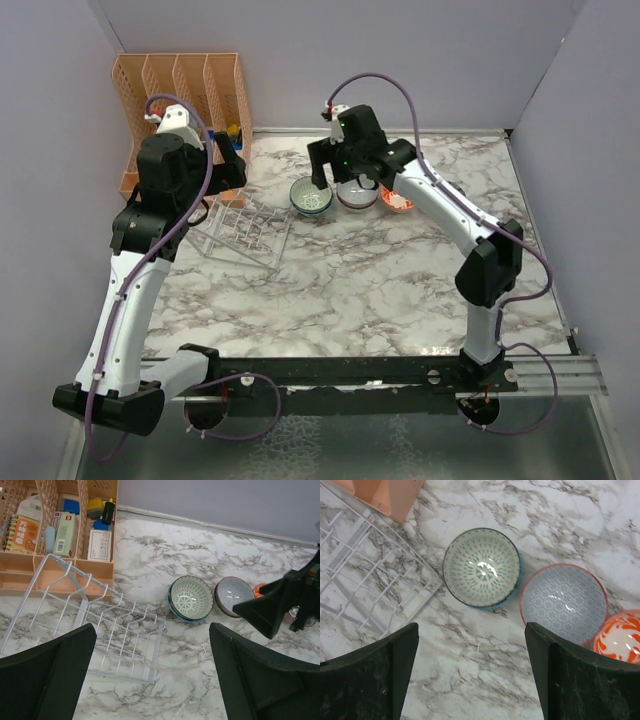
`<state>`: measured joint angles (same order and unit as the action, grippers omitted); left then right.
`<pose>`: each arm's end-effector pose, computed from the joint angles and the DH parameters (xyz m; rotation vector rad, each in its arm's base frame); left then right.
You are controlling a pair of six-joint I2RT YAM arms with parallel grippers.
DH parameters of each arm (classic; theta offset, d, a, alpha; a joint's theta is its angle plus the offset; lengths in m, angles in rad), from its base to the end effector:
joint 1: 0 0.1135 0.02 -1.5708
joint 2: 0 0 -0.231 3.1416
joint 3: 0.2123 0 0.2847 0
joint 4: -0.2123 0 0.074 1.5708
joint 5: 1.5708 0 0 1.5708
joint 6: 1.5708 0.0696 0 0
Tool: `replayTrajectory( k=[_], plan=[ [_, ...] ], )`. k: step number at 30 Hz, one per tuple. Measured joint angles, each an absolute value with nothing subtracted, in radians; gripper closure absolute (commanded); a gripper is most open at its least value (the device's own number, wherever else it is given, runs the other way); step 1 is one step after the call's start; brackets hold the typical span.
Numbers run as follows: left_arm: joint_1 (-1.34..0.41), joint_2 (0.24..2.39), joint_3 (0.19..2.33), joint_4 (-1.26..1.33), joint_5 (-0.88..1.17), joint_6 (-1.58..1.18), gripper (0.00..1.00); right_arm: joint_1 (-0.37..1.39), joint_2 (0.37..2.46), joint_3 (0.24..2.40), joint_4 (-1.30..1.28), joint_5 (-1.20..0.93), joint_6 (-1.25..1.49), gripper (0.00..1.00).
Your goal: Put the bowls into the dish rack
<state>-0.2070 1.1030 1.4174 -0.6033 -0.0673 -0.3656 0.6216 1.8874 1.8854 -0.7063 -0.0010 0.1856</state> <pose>0.2940 -0.0570 0.4219 -0.1951 1.8622 -0.3339 0.3897 0.2792 0.2990 -0.5012 2.2602 0.4194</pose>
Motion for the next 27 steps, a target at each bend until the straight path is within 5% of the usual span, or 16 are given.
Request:
replayTrajectory(
  k=[12, 27],
  plan=[
    [-0.207, 0.965, 1.438, -0.821, -0.097, -0.448, 0.01, 0.696, 2.155, 2.045, -0.702, -0.063, 0.199, 0.31],
    [-0.207, 0.944, 1.437, -0.879, -0.095, -0.464, 0.01, 0.714, 2.363, 2.176, -0.632, -0.156, 0.212, 0.35]
  ],
)
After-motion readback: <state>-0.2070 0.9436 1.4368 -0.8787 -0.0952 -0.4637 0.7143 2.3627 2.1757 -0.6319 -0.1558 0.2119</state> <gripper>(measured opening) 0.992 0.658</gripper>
